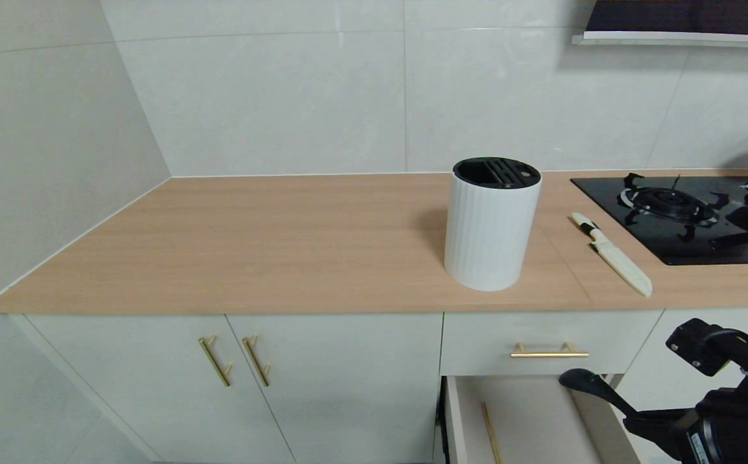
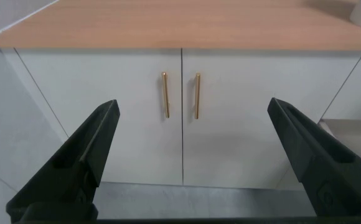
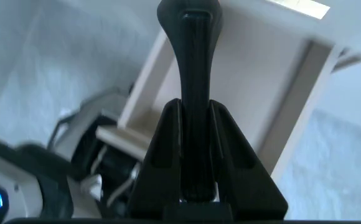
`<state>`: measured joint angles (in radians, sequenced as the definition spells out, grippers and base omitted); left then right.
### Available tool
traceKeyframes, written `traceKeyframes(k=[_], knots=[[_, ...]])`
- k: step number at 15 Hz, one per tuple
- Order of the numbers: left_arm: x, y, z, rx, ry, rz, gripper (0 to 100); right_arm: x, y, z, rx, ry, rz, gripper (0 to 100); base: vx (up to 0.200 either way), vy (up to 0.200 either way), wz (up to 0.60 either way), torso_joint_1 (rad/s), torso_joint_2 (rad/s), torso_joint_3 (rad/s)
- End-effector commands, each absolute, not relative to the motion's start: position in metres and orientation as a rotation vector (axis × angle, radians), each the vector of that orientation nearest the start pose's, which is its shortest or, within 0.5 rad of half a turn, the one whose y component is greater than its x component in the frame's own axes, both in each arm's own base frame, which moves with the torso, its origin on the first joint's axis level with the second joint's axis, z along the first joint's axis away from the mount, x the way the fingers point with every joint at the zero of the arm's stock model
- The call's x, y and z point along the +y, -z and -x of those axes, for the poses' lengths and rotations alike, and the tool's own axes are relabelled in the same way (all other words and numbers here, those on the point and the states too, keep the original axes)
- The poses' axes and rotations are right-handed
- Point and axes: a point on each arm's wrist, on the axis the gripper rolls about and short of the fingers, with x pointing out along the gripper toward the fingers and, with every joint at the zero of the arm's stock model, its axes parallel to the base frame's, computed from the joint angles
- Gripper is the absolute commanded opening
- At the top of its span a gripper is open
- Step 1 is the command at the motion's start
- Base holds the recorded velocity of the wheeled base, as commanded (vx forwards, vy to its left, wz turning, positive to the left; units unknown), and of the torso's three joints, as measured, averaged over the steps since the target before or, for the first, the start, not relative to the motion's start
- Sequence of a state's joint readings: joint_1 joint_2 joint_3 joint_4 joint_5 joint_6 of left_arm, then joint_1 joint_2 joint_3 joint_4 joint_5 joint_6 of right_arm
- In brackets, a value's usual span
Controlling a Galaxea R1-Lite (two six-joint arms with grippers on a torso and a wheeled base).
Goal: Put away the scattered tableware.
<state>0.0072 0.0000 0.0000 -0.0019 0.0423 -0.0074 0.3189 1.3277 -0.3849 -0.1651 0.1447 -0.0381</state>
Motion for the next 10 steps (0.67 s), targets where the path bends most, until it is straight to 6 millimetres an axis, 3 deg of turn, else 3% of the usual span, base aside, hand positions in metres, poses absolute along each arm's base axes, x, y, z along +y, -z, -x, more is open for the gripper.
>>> traceKeyframes(k=[1,5,10], knots=[[0.001,-0.076,0.023,-0.003,-0.051,0.008,100,0.058,-0.109,-0.159,0.844,-0.468,0.133,0,0.000,0.000,0.00,-0.168,0.42,0.242],[0.001,-0.076,0.023,-0.003,-0.051,0.008,100,0.060,-0.093,-0.166,0.925,-0.465,0.166,0,0.000,0.000,0.00,-0.210,0.49,0.275],[0.001,-0.076,0.023,-0.003,-0.051,0.008,100,0.060,-0.090,-0.169,0.936,-0.427,0.185,0,0.000,0.000,0.00,-0.200,0.48,0.286]])
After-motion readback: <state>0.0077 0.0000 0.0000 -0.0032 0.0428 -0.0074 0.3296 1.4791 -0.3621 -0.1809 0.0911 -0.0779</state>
